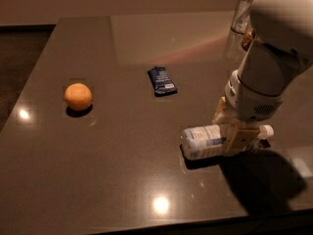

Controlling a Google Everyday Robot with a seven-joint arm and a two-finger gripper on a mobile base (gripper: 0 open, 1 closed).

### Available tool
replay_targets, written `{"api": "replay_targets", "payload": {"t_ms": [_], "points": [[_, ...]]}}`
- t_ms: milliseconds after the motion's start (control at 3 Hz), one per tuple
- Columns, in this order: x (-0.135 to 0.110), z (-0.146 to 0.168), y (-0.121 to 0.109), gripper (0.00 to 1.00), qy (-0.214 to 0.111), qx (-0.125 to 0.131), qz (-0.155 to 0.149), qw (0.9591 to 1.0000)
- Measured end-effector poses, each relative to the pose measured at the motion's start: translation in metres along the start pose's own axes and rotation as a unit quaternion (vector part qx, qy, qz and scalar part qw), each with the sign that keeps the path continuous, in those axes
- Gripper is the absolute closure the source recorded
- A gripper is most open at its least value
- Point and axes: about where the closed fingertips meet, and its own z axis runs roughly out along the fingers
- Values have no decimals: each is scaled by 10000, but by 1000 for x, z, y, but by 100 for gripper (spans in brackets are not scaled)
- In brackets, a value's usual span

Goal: Move blue plastic bottle near rxbar blueberry

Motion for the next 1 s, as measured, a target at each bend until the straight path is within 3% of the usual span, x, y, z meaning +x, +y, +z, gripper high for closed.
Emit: {"api": "replay_targets", "payload": {"t_ms": [333,667,1000], "points": [[-8,-8,-25,87,59,8,-143,9999],[-24,-19,-63,100,38,152,-304,9994],[-36,-24,-101,100,-27,275,-366,9989]]}}
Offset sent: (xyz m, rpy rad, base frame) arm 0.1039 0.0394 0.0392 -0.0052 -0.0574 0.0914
